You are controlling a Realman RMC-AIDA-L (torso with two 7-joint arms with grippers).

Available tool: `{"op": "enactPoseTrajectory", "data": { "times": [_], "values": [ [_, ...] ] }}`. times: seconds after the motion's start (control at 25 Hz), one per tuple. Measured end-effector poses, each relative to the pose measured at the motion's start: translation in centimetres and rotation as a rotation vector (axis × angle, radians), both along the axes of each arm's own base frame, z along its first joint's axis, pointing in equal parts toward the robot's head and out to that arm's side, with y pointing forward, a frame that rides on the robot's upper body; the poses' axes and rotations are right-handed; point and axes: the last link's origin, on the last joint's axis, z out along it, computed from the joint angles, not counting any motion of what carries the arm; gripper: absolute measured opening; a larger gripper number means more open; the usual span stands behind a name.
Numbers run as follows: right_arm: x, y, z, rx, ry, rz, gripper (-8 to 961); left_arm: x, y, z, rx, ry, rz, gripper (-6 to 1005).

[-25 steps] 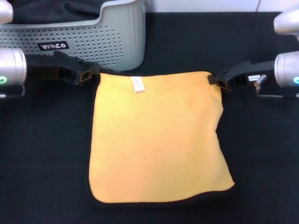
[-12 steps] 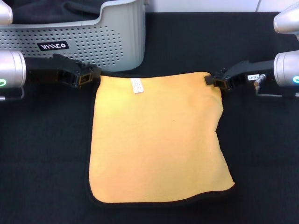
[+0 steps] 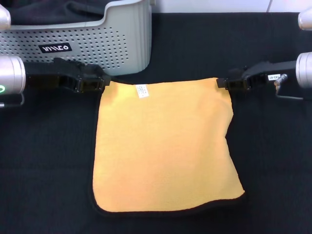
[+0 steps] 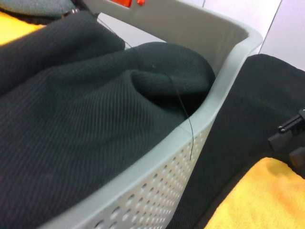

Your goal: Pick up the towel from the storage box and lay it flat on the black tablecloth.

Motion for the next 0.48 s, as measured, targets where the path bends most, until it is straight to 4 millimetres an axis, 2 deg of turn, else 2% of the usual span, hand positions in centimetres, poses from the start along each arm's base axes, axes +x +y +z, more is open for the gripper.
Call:
{"op": "enactPoseTrajectory", "data": {
  "times": [0.04,0.24,0.36,0.48],
  "values": [
    [0.0,0.0,0.2,0.0,0.008,0.0,500,0.0,0.0,0.1,0.003,-0.001,-0.001,541],
    [0.3,-0.1,2.1,0.006,0.068,0.005,705,0.1,0.1,0.8,0.029,-0.038,0.004,596],
    [0.4,-0.9,3.6,-0.002,0.147,0.063,816,0.1,-0.2,1.3,0.029,-0.065,-0.004,606],
    [0.1,-2.3,5.1,-0.009,0.252,0.155,839,0.2,-1.1,2.4,0.023,-0.103,-0.031,605]
  ]
}}
